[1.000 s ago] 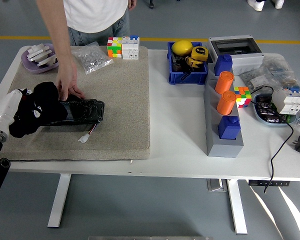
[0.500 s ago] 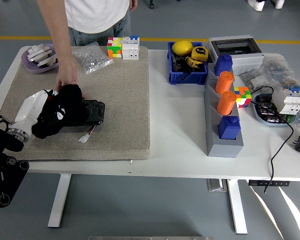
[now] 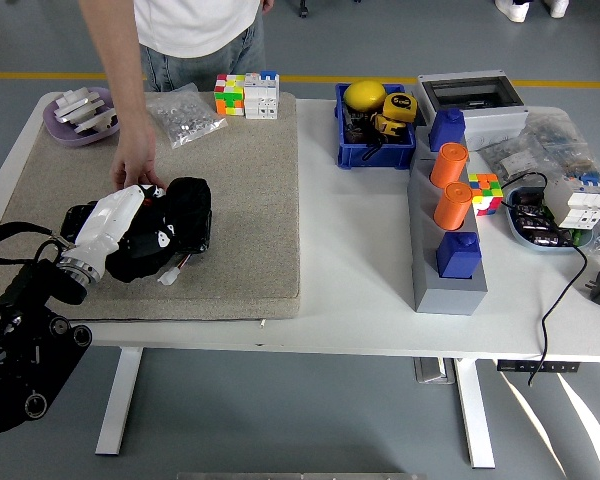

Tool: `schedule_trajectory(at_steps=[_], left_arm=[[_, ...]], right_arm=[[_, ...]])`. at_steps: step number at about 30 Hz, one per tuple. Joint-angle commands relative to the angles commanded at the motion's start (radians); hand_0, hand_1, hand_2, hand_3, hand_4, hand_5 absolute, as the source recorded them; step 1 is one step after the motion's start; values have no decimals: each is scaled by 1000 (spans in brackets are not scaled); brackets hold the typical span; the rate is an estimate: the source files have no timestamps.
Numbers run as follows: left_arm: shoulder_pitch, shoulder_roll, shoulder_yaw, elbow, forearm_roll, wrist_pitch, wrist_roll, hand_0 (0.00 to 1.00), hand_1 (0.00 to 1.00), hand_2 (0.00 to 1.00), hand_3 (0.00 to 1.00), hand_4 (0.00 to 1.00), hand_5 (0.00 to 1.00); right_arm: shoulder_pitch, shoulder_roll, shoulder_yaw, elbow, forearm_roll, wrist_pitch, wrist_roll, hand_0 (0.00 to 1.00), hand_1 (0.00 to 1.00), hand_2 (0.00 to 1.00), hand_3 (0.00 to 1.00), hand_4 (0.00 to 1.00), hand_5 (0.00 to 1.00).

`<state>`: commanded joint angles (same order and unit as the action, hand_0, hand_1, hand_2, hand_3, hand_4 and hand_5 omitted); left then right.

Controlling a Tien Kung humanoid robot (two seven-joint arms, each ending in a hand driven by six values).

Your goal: Pick the rag up,wipe the panel,place it on the desk

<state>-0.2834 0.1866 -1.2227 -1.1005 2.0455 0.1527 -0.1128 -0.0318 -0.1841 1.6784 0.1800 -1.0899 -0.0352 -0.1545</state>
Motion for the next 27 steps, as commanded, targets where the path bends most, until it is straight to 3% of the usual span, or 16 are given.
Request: schedule_trajectory(at_steps=[13, 27], left_arm=[[-6, -33, 47, -19, 1, 1, 4, 286, 152, 575, 367, 2, 2], [9, -27, -38, 12, 1, 8, -8, 286, 153, 574, 368, 2, 2]], right_arm=[[0, 0, -12, 0, 8, 6, 2, 748, 626, 681, 612, 998, 498], [-7, 1, -16, 0, 6, 5, -15, 748, 626, 682, 612, 998, 500]])
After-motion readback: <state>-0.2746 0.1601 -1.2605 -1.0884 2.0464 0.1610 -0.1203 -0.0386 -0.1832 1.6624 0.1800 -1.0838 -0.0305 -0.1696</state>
